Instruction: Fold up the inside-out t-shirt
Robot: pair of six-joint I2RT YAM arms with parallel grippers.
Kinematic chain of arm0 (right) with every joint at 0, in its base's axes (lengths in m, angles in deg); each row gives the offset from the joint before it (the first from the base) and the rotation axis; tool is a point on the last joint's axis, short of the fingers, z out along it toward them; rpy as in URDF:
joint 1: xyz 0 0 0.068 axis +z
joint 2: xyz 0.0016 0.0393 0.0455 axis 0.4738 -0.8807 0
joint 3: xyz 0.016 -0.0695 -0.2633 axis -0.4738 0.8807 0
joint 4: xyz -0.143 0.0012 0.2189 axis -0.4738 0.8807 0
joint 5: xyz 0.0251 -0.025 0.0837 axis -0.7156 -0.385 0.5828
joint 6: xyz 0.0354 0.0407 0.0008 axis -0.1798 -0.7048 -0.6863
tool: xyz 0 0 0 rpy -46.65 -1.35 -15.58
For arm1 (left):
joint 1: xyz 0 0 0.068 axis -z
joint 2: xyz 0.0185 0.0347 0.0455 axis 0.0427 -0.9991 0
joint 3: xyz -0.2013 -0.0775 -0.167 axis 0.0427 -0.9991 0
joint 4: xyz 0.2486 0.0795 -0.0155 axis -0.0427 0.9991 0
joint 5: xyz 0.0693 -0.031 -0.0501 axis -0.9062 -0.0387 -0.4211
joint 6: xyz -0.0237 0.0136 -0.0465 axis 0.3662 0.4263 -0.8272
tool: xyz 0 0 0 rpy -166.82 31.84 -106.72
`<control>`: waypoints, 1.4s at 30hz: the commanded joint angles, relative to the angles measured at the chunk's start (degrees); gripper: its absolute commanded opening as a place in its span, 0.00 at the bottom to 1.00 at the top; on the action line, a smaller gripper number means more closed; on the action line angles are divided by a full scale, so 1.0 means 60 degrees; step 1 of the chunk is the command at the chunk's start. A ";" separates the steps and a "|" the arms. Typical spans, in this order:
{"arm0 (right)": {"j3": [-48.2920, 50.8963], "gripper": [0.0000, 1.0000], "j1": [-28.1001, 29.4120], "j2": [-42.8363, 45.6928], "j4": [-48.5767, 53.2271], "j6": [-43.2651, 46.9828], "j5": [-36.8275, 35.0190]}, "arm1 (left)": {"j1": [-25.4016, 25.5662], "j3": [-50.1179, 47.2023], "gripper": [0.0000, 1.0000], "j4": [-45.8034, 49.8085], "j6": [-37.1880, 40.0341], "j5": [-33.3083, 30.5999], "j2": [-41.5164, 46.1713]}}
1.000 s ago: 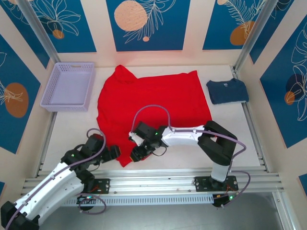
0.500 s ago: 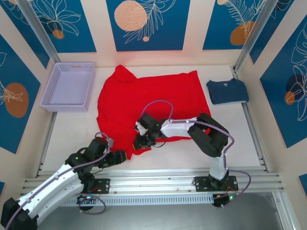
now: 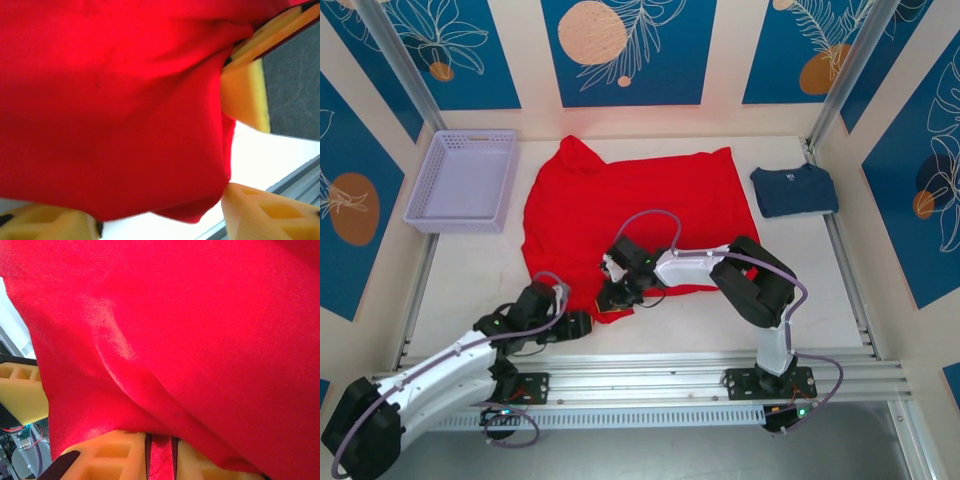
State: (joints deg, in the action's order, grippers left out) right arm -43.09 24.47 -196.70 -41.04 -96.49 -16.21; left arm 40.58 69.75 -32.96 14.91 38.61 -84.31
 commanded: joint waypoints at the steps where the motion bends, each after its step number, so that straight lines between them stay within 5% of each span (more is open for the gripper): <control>1: 0.0019 0.23 0.0012 0.0380 0.0154 0.0076 0.0261 | 0.0088 0.0120 0.52 -0.1094 0.0375 -0.0346 -0.0352; 12: 0.1595 0.35 -0.0045 0.2621 -0.0144 0.1724 0.0020 | -0.0028 0.1320 0.14 -0.0069 -0.0116 -0.0623 -0.1023; 22: 0.1977 0.50 0.0890 0.2505 -0.1150 0.3263 -0.1853 | -0.0812 0.1680 0.09 0.0228 -0.1128 0.0687 -0.0995; 28: 0.1517 0.51 0.1045 0.1520 -0.1538 0.3265 -0.2198 | -0.1058 0.1694 0.09 0.0425 -0.1103 0.0738 -0.0923; 31: 0.1500 0.43 0.1083 0.1458 -0.1573 0.3167 -0.2461 | -0.1153 0.1708 0.09 0.0533 -0.1054 0.0738 -0.0889; 37: 0.1837 0.05 0.0961 0.1955 -0.1660 0.2963 -0.2520 | -0.1344 0.1727 0.10 0.0652 -0.0879 0.0632 -0.0936; 42: 0.2035 0.00 0.0422 0.2398 -0.1695 0.2341 -0.0792 | -0.1374 0.2007 0.38 0.1129 -0.0163 -0.0061 -0.0908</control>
State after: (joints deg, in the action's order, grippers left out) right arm -31.92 28.73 -185.07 -50.55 -80.01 -27.51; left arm 32.93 79.28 -28.80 10.67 40.76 -90.32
